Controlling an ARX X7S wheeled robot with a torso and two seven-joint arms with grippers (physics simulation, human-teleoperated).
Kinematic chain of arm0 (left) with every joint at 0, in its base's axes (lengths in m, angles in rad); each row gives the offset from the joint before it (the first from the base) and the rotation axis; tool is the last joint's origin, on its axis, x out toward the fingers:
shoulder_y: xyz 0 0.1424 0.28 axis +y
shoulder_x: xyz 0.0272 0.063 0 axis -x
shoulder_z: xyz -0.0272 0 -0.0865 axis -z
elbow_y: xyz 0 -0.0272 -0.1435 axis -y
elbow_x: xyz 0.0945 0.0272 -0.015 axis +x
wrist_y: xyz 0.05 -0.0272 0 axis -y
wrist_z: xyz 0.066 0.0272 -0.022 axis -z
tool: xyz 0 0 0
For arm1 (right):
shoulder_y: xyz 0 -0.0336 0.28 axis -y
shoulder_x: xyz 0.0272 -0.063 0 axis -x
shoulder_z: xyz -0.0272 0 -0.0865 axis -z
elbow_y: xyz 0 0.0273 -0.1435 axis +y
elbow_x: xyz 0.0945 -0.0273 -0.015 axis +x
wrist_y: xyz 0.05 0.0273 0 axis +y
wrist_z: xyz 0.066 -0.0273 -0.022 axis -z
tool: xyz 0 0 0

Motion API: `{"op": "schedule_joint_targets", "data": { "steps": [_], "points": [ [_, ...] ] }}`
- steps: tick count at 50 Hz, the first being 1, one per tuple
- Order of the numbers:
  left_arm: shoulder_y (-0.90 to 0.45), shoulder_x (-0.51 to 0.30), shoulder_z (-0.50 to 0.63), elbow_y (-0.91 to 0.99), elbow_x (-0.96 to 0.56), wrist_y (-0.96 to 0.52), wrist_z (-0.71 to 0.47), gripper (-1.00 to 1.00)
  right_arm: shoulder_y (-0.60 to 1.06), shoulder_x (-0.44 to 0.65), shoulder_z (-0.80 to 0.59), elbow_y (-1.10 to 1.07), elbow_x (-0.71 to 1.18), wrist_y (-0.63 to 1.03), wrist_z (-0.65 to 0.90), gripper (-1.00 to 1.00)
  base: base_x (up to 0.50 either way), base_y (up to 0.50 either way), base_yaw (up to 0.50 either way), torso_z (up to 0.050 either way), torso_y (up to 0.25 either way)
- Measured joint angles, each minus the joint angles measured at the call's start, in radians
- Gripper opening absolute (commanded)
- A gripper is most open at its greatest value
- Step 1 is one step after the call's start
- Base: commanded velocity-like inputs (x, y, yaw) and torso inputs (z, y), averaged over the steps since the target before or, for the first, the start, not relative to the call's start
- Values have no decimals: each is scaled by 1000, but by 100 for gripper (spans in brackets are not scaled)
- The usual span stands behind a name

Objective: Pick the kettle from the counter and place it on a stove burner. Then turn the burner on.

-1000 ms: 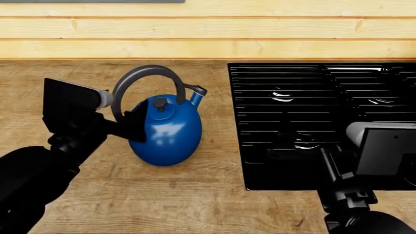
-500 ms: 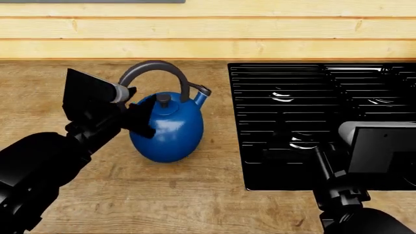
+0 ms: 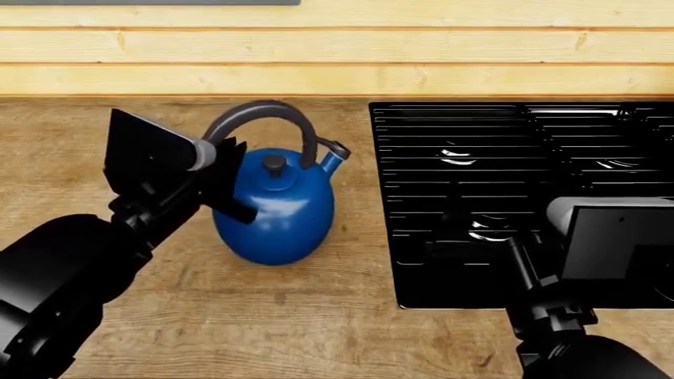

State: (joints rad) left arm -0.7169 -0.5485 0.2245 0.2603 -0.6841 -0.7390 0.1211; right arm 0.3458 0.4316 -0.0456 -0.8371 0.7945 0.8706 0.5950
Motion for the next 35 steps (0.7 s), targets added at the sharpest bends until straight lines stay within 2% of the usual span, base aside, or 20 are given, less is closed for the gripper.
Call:
{"op": "schedule_joint_targets", "data": {
  "steps": [21, 35],
  "points": [
    [-124, 40, -12, 65, 24, 26, -66, -100, -9, 7, 41, 7, 15, -42, -4, 100, 0, -5, 0, 0, 0],
    [-167, 60, 1, 50, 33, 50, -57, -100, -10, 15, 52, 5, 25, -49, 1, 100, -119, -376, 0, 0, 1]
  ]
}}
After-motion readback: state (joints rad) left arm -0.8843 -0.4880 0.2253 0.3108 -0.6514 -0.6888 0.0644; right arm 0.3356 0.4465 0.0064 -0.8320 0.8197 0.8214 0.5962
